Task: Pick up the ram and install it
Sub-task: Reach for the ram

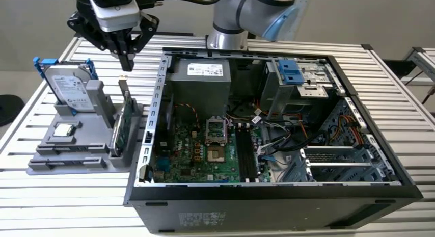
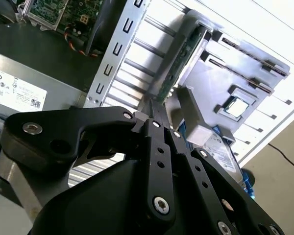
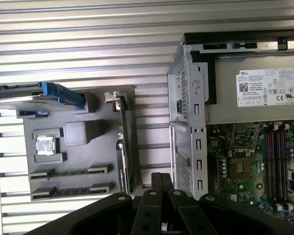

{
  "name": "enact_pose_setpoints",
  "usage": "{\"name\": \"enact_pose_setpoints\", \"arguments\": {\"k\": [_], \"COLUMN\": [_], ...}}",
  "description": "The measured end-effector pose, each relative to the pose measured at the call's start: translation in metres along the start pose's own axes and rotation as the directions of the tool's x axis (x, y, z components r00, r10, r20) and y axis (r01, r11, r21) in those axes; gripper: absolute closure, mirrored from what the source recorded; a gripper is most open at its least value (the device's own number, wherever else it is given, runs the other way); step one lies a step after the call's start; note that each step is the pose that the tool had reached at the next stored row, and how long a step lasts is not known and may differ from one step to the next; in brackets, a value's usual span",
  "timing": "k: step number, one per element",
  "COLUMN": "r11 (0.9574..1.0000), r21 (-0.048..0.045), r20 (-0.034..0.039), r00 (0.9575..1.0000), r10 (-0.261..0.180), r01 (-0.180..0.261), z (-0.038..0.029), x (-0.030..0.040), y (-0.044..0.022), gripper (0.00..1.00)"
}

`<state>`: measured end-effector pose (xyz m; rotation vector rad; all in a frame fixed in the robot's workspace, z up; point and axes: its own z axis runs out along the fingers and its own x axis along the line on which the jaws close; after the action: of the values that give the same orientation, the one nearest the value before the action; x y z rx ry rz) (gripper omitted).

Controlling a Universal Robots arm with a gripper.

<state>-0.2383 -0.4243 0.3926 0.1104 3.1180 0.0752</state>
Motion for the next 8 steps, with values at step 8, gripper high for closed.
{"name": "enact_pose_setpoints", "arguments": {"k": [8], "r11": [1.0000], "r21": [0.0001], "r20": [0.0000], "r00": [1.0000], "r10": [0.000], "r01": [0.000], "z": [-0.0003], "x": [0.0085], "y": [-0.0011], "gripper": [1.00]}}
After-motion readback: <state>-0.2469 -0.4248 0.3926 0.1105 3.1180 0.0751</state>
